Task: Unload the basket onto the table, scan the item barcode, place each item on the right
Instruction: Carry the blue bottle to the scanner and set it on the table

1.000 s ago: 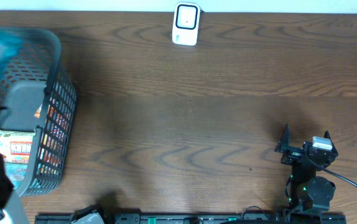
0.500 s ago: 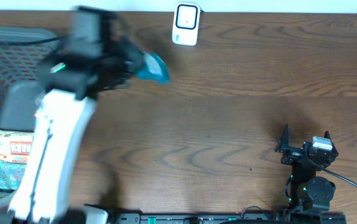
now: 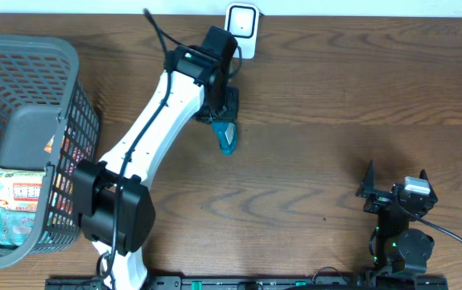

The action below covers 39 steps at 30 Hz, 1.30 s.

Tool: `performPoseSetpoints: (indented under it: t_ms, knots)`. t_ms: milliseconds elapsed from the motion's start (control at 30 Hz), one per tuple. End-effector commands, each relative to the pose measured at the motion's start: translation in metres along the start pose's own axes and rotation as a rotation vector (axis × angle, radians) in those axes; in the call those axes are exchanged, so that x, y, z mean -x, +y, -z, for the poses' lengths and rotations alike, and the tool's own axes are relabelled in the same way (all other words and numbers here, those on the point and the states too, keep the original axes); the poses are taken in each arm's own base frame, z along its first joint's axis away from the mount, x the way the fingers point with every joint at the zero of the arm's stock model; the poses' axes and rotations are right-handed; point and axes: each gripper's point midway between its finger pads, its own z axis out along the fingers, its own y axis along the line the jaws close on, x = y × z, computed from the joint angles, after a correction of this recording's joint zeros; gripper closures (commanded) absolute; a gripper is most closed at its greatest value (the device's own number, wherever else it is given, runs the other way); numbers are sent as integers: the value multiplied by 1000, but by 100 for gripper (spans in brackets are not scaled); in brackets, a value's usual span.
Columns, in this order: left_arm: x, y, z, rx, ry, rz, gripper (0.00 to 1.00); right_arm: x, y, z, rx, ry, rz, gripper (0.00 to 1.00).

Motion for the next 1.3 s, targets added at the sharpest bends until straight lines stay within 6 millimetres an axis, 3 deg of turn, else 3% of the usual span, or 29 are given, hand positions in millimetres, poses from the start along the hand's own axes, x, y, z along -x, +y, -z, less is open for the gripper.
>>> performPoseSetpoints:
  t_ms: [0,133,467,567,867,933,1067,1167,1267]
  knots:
    - [0,1,0,31,-5,-192,81,-1,-1,0,-4,1,8,1]
    - [0,12,-6,119,-4,-285,81,-1,-1,0,-4,1,8,1]
    - [4,19,-32,148,-48,-246,80,-1,-1,0,-4,1,8,1]
    - [5,19,-31,148,-49,-246,57,-1,-1,0,-4,1,8,1]
    - [7,17,-23,142,-71,-236,7,-1,-1,0,-4,1,8,1]
    - [12,14,-11,134,-105,-237,2,-1,-1,0,-4,1,8,1]
    - [25,6,31,119,-210,-239,2,-1,-1,0,-3,1,8,1]
    - [34,10,80,157,-323,-228,2,-1,-1,0,-3,1,8,1]
    - [42,24,150,212,-491,-166,2,-1,-1,0,-4,1,8,1]
